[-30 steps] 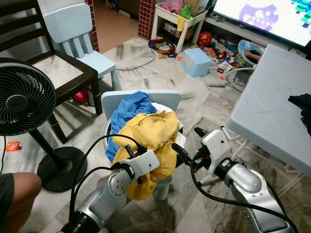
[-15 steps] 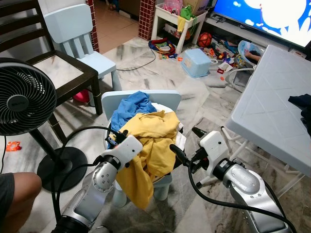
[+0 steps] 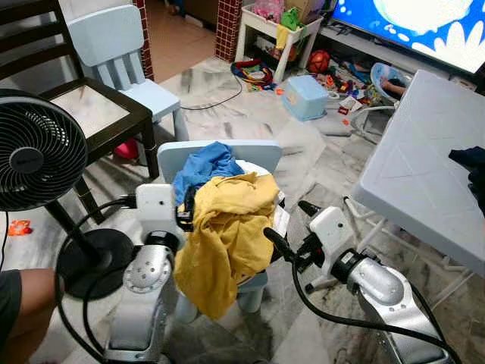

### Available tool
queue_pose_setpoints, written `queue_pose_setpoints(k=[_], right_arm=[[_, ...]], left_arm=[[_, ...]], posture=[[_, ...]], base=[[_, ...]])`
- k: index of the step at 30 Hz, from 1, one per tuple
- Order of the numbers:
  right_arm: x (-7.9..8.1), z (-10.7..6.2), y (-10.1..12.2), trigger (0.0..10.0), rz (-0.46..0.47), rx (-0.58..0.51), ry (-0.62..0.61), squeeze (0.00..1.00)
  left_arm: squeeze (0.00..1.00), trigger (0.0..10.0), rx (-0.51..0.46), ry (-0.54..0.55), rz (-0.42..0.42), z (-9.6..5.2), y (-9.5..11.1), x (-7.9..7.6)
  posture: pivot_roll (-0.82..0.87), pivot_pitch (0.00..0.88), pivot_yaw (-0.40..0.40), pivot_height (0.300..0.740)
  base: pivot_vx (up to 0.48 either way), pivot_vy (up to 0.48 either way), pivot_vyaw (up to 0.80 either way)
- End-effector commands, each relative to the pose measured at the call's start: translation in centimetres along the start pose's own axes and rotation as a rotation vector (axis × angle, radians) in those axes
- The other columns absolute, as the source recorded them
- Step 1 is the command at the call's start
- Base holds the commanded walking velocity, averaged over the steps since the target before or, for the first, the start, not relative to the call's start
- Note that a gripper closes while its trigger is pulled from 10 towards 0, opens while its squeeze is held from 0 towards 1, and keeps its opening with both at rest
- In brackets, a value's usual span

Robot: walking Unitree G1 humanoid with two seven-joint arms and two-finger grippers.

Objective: Hang hanger

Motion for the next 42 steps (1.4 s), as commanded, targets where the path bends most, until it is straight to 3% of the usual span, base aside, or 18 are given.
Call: queue_pose_setpoints(k=[1, 5, 15, 16, 17, 18, 19, 20, 28, 42], right_arm=[[0.0, -0.2, -0.2, 10.0, -0.007, 0.004, -0.001, 0.0], [0.0, -0.2, -0.2, 10.0, -0.01, 0.003, 0.003, 0.0], [0.3, -0.3, -0.3, 10.0, -0.022, 0.008, 0.012, 0.0], [0.3, -0.3, -0.3, 10.0, -0.023, 0.008, 0.013, 0.0], [0.4, -0.2, -0.3, 10.0, -0.026, 0.009, 0.016, 0.0], [0.4, -0.2, -0.3, 10.0, -0.026, 0.009, 0.016, 0.0], [0.5, -0.2, -0.3, 10.0, -0.03, 0.009, 0.02, 0.0], [0.5, -0.2, -0.3, 10.0, -0.033, 0.009, 0.021, 0.0], [0.5, -0.2, -0.3, 10.0, -0.035, 0.007, 0.018, 0.0], [0.6, -0.1, -0.3, 10.0, -0.036, 0.007, 0.02, 0.0]], left_arm=[[1.0, 10.0, 0.057, -0.031, -0.022, -0.2, -0.8, -0.4], [1.0, 10.0, 0.146, -0.151, -0.041, -0.1, -1.7, -1.8], [1.0, 10.0, 0.22, -0.195, -0.103, 1.1, -2.0, -2.3], [0.72, 10.0, 0.228, -0.191, -0.119, 1.3, -2.1, -2.2], [0.29, 8.1, 0.232, -0.196, -0.141, 1.3, -2.1, -2.1], [0.29, 8.1, 0.232, -0.196, -0.141, 1.3, -2.1, -2.1], [0.0, 2.9, 0.231, -0.207, -0.162, 1.4, -2.1, -2.2], [0.0, 0.0, 0.238, -0.211, -0.18, 1.5, -2.2, -2.2], [0.0, 0.0, 0.31, -0.244, -0.233, 2.5, -3.0, -2.5], [0.0, 0.0, 0.389, -0.285, -0.202, 2.6, -4.6, -2.7]], posture=[[-0.02, 0.132, -0.178, 0.74], [-0.03, 0.132, -0.18, 0.74], [-0.03, 0.136, -0.182, 0.74], [-0.03, 0.135, -0.182, 0.74], [-0.03, 0.137, -0.182, 0.74], [-0.03, 0.137, -0.182, 0.74], [-0.03, 0.137, -0.182, 0.74], [-0.03, 0.137, -0.182, 0.74], [-0.03, 0.137, -0.18, 0.74], [-0.03, 0.136, -0.18, 0.74]], base=[[0.0, 0.0, 0.0], [0.0, 0.0, 0.0], [0.0, 0.0, 0.0], [0.0, 0.0, 0.0], [0.0, 0.0, 0.0], [0.0, 0.0, 0.0], [0.0, 0.0, 0.0], [0.0, 0.0, 0.0], [0.0, 0.0, 0.0], [0.0, 0.0, 0.0]])
Point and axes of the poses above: a point about 5 cm out from each wrist's last joint towards the gripper, its own z axis pointing out of the wrist towards the gripper, its own y axis along the axis of the wrist's last joint, x = y × z, the point moved 1 cm from there along z, pointing out of the wrist towards the gripper, and after that the axes turned 9 degrees about z, right-handed, at the moved point
